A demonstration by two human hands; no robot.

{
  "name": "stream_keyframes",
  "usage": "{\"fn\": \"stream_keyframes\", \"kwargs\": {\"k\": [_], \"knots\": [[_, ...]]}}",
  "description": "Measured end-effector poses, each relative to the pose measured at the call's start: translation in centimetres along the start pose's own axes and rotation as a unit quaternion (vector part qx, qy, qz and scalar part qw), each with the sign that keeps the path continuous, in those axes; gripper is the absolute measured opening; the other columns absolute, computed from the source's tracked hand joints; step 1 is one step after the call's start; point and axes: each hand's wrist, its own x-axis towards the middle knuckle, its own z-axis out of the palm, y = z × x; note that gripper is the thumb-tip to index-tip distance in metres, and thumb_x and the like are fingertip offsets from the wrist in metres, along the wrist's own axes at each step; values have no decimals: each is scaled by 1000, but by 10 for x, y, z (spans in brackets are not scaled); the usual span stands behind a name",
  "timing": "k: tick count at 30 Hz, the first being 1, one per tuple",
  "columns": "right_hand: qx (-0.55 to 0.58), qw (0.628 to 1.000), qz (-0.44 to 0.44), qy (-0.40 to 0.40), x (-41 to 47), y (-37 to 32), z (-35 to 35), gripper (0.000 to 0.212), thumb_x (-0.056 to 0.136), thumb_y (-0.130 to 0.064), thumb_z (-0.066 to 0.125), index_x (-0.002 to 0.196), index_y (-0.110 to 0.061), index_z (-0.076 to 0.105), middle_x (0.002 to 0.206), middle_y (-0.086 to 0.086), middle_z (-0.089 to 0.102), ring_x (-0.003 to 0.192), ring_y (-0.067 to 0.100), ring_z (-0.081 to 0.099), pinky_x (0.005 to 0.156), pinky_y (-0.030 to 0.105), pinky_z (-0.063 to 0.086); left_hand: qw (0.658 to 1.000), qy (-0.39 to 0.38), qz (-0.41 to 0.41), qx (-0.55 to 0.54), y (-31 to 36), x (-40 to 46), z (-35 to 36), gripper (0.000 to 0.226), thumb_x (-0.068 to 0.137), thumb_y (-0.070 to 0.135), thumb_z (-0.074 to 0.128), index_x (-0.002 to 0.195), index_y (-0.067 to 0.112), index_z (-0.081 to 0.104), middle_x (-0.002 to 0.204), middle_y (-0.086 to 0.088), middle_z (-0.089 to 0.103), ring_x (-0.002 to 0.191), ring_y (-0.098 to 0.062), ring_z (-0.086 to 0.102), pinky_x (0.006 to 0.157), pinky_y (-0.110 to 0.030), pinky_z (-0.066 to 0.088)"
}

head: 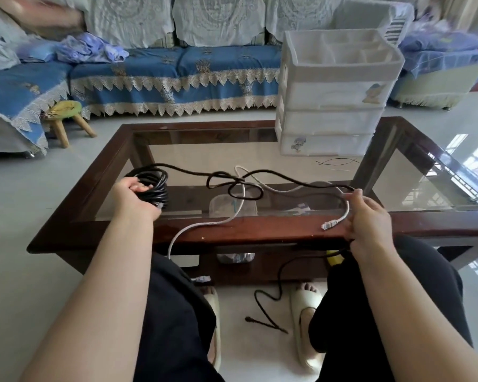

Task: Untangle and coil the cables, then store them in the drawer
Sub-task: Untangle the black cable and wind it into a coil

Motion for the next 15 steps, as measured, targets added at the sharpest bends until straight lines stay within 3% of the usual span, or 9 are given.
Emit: {"fn": "stream_keyframes", "kwargs": {"k": [3,6,8,10,11,13,15], "knots": [[-76,996,1,-51,-2,1,19,23,97,-32,47,104,-18,64,58,-5,45,49,13,39,43,24,35,996,-72,-26,-39,-16,-2,5,42,90,15,51,53,19,33,43,9,37,38,-9,40,61,-22,46],[-266,960,-50,-75,-5,0,31,30,100,-32,36,111,-20,61,68,-1,55,59,19,50,60,33,43,985,-171,-25,21,-18,-7,9,43,91,17,52,52,22,33,41,10,32,36,-5,33,49,-16,41],[-427,898,-79,-69,-7,-1,34,34,100,-31,32,121,-21,57,99,4,62,87,25,58,76,38,45,963,-253,-20,94,-17,-12,10,44,93,16,49,52,22,35,39,9,30,35,-5,29,45,-17,37],[-533,833,-127,-77,-13,-2,42,41,97,-23,36,137,-19,44,139,9,43,125,30,41,97,42,36,936,-313,-8,162,-21,-18,11,46,95,15,46,50,21,38,37,9,28,33,-5,26,46,-20,37],[-529,826,-174,-89,-19,-3,48,47,95,-18,39,142,-16,39,147,9,35,133,29,31,105,42,30,924,-330,-4,192,-24,-22,11,47,95,14,46,49,21,39,37,9,27,33,-6,26,46,-21,38],[-438,844,-282,-129,-34,-5,62,49,95,-16,42,144,-15,37,148,6,36,136,23,31,109,37,27,908,-354,-7,225,-33,-28,14,47,96,14,45,50,21,40,37,8,26,33,-7,26,48,-22,38],[-357,844,-346,-202,-51,-6,75,48,98,-35,43,143,-20,39,143,0,45,132,15,39,106,32,31,898,-370,-10,239,-39,-33,17,45,96,14,45,52,21,39,37,8,26,33,-7,25,49,-22,39]]}}
